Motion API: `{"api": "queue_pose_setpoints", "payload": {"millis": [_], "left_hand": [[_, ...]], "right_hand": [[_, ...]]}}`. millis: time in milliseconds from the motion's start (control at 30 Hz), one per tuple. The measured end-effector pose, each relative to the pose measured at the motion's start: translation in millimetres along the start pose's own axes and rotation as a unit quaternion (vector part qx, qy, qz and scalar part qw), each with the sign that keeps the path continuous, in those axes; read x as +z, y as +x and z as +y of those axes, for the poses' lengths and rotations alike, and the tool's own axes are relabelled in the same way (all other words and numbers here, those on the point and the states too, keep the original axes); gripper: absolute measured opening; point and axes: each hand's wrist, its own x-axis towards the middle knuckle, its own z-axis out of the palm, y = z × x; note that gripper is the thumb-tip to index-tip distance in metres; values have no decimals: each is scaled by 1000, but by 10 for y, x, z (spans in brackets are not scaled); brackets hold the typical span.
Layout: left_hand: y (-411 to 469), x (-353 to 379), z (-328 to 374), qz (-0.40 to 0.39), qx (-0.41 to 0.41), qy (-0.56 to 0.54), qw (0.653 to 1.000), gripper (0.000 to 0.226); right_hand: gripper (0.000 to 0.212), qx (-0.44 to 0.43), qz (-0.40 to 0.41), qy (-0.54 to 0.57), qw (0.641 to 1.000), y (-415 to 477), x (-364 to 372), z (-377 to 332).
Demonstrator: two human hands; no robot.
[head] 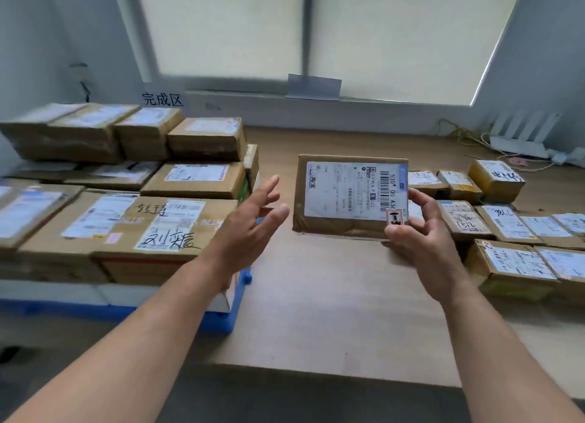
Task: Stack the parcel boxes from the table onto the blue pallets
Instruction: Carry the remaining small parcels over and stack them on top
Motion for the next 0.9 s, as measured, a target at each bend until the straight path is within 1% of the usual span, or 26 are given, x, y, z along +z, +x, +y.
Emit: {"api": "queue_pose_setpoints", "payload": {"millis": [133, 200, 267, 333, 433, 500, 667, 767, 800, 900], "left_hand": [[-261, -664, -211, 60, 16, 113, 992, 65], [-386, -939, -339, 83, 31, 190, 978, 64], [-508, -1188, -458, 94, 41, 236, 966, 63], [-621, -1426, -562, 102, 44, 259, 959, 64], [-775, -1778, -735, 121, 28, 281, 952, 67], [-894, -2002, -857, 137, 22, 298, 945, 69], [-1141, -2472, -1156, 165, -5, 335, 928, 62], [-1209, -2691, -1350, 166, -27, 343, 924, 63], [-1222, -2749, -1407, 165, -32, 344, 924, 63], [-1205, -2937, -1569, 169, -44, 356, 918, 63]], "right_hand": [[79, -12, -21, -9, 1000, -47, 570, -192], [72, -17, -20, -13, 1000, -79, 857, -282], [64, -17, -27, -14, 999, -129, 1150, -371], [57, -18, -36, -15, 999, -191, 1446, -463], [53, -21, -57, -5, 998, -277, 1887, -568], [52, -22, -77, -5, 997, -317, 2176, -598], [53, -4, -122, 9, 993, -313, 2829, -554], [62, 10, -141, 6, 990, -232, 3155, -494], [62, 13, -144, 5, 990, -201, 3254, -483], [53, 20, -153, 20, 988, -48, 3531, -426]]}}
